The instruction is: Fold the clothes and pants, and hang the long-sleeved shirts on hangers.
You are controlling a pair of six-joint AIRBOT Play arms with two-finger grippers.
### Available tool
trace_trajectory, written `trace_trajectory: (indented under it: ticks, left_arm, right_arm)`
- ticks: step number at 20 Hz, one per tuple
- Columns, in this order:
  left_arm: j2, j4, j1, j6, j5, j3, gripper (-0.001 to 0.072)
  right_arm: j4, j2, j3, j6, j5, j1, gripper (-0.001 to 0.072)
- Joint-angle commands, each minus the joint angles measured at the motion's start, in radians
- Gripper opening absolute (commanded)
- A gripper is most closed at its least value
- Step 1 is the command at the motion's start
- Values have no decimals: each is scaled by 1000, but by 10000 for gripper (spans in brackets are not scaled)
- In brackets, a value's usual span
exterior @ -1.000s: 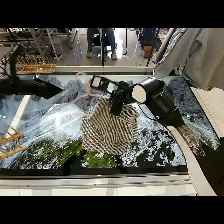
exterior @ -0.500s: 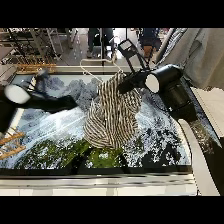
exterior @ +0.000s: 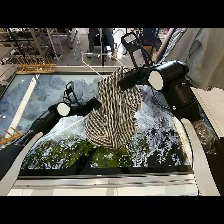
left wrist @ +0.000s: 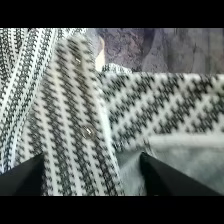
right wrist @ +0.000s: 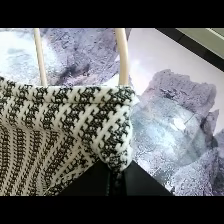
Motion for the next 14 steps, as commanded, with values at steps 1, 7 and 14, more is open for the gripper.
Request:
trace_trajectory:
  ticks: [1, 7, 14]
  left_arm:
    - [-56, -19, 8, -7, 47, 21, 169]
    - [-24, -14, 138, 5, -38, 25, 22]
    - [-11, -98, 323, 130, -127, 211, 22]
  right_arm:
    - [19, 12, 2, -20, 29, 16, 37]
    - [18, 125, 2, -36, 118, 20, 37]
    - [126, 148, -10, -237, 358, 20, 36]
